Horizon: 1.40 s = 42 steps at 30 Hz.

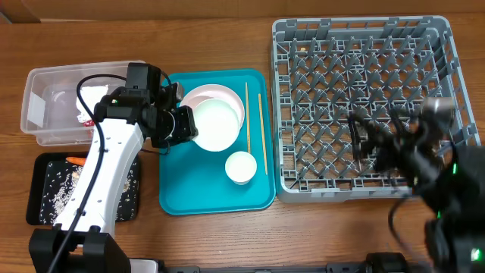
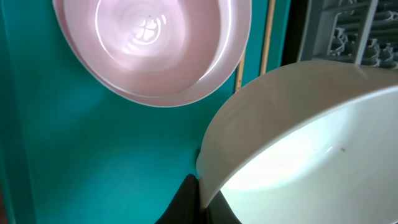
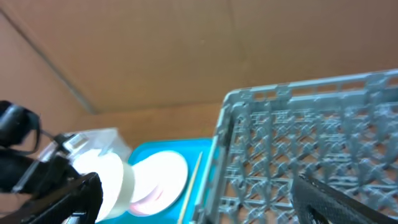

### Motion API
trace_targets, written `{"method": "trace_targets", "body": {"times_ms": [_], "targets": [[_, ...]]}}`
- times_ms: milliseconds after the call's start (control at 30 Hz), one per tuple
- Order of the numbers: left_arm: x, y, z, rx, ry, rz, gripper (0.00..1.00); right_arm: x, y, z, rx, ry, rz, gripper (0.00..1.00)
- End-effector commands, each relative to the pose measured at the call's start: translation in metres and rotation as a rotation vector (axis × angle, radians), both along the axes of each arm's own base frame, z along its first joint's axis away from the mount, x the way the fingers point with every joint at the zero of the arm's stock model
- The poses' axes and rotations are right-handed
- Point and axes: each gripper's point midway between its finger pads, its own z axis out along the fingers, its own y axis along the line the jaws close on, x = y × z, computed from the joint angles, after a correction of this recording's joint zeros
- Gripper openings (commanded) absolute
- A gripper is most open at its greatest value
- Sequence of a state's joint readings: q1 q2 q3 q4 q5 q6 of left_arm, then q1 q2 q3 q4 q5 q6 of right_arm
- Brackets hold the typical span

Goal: Sort waste into correct bins and load items into the dishwasher

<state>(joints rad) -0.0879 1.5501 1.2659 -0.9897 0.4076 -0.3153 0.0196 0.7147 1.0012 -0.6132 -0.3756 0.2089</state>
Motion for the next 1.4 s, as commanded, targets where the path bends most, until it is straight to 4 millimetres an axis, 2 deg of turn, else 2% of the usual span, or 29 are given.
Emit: {"method": "trace_targets", "body": {"times_ms": [0,100,133,200,333,567,600,667,733,933,1133,1200,1300,1367], "targets": [[0.007,-0.007,0.015,-0.050,-0.037,0.017,0.04,0.015,0.031,0.022,0.063,0.051,0.191,1.00],[0.008,-0.008,0.016,-0.052,-0.045,0.017,0.04,0.019,0.053,0.022,0.113,0.067,0.351,1.00],[0.009,-0.010,0.016,-0.053,-0.049,0.013,0.04,0.023,0.056,0.018,0.123,0.084,0.372,0.96],[0.011,-0.015,0.018,-0.055,-0.066,-0.002,0.04,0.038,0.064,-0.006,0.137,0.176,0.392,0.90],[0.013,-0.023,0.020,-0.060,-0.086,-0.022,0.04,0.053,0.083,-0.049,0.123,0.322,0.438,0.91],[0.010,-0.044,0.025,-0.111,-0.093,-0.069,0.04,0.076,0.099,-0.099,-0.044,0.391,0.379,0.91],[0.010,-0.050,0.027,-0.118,-0.098,-0.079,0.04,0.078,0.105,-0.111,-0.096,0.408,0.353,0.92],[0.009,-0.055,0.028,-0.124,-0.100,-0.085,0.04,0.076,0.118,-0.121,-0.134,0.426,0.365,0.92],[0.009,-0.058,0.028,-0.125,-0.106,-0.095,0.04,0.075,0.128,-0.130,-0.173,0.437,0.366,0.99],[0.006,-0.059,0.027,-0.123,-0.094,-0.098,0.04,0.080,0.149,-0.150,-0.311,0.411,0.311,1.00],[0.005,-0.058,0.026,-0.122,-0.088,-0.098,0.04,0.080,0.161,-0.146,-0.327,0.371,0.314,1.00],[0.005,-0.059,0.026,-0.122,-0.087,-0.098,0.04,0.078,0.163,-0.147,-0.330,0.372,0.320,0.93],[0.004,-0.061,0.026,-0.122,-0.088,-0.105,0.05,0.076,0.167,-0.151,-0.335,0.381,0.330,0.70],[0.003,-0.062,0.026,-0.120,-0.088,-0.108,0.05,0.075,0.169,-0.155,-0.340,0.388,0.338,0.62]]}}
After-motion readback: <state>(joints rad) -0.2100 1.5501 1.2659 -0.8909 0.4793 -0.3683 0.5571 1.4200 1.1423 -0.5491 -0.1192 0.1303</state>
